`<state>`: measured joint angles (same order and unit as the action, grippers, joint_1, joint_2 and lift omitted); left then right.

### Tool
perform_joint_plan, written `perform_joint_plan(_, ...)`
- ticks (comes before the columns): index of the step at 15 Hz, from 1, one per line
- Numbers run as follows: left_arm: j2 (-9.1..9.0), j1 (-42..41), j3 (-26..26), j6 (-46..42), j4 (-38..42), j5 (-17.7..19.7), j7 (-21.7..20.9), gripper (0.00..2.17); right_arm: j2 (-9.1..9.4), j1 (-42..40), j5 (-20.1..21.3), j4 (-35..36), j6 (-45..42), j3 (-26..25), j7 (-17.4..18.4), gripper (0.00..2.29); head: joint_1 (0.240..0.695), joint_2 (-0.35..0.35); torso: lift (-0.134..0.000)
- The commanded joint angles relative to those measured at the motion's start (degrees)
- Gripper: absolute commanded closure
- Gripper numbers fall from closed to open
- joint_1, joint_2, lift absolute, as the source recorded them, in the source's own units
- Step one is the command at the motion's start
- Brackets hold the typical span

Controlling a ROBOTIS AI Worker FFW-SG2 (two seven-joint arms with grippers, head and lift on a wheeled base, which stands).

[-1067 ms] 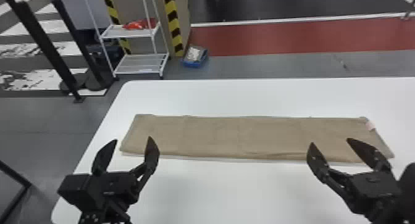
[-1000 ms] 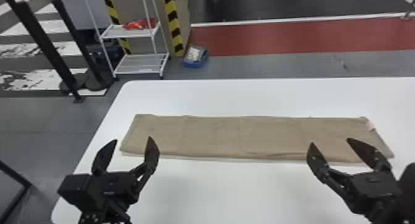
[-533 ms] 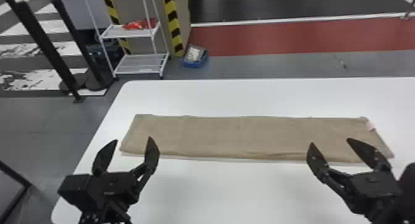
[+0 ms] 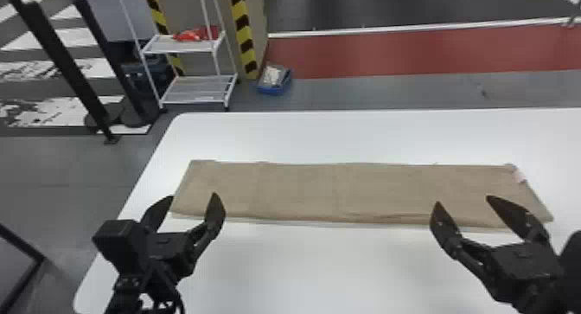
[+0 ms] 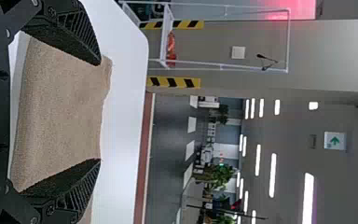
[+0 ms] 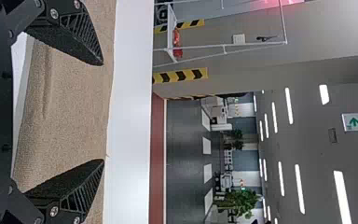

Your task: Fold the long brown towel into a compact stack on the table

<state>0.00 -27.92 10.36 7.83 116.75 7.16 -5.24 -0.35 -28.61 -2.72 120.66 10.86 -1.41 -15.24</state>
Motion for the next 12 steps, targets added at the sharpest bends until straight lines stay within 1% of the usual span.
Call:
perform_joint_plan(1, -0.15, 5.2, 3.3, 13.2, 0.6, 0.2, -3.1, 0.17, 0.4, -0.1, 0.0, 0.0, 0.0, 0.0, -0.1, 0.15, 0.695, 0.155, -0.123)
perform_joint_plan(2, -0.15, 8.0, 4.8, 18.3, 0.2, 0.4, -4.5, 0.19, 0.4, -0.3, 0.0, 0.1, 0.0, 0.0, -0.1, 0.15, 0.695, 0.157, -0.123)
perform_joint_plan(4, -0.15, 11.7, 6.7, 21.5, -0.6, 0.2, -5.6, 0.19, 0.4, -0.5, 0.0, 0.4, 0.0, 0.0, 0.0, 0.15, 0.695, 0.164, -0.123)
perform_joint_plan(5, -0.15, 14.5, 8.1, 24.8, -1.3, -0.4, -6.2, 0.19, 0.4, -0.6, 0.0, 0.5, 0.0, 0.0, -0.1, 0.15, 0.695, 0.179, -0.123)
perform_joint_plan(7, -0.15, 20.5, 10.6, 32.6, -3.5, -1.3, -9.1, 0.19, 0.4, -0.6, 0.0, 0.5, 0.0, 0.1, -0.1, 0.15, 0.695, 0.191, -0.123)
perform_joint_plan(9, 1.05, 26.8, 12.3, 40.3, -7.8, -2.5, -12.3, 0.19, 0.4, -0.7, -0.1, 0.5, 0.2, 0.0, -0.1, 0.15, 0.695, 0.199, -0.123)
perform_joint_plan(10, 2.02, 28.6, 12.4, 42.2, -9.7, -2.6, -12.6, 0.19, 0.4, -0.7, -0.3, 0.6, 0.2, 0.0, -0.1, 0.15, 0.695, 0.204, -0.123)
perform_joint_plan(12, 3.87, 31.6, 12.5, 43.1, -13.5, -2.6, -12.9, 0.19, 0.4, -0.7, -0.3, 0.7, 0.2, -0.1, -0.1, 0.15, 0.695, 0.209, -0.123)
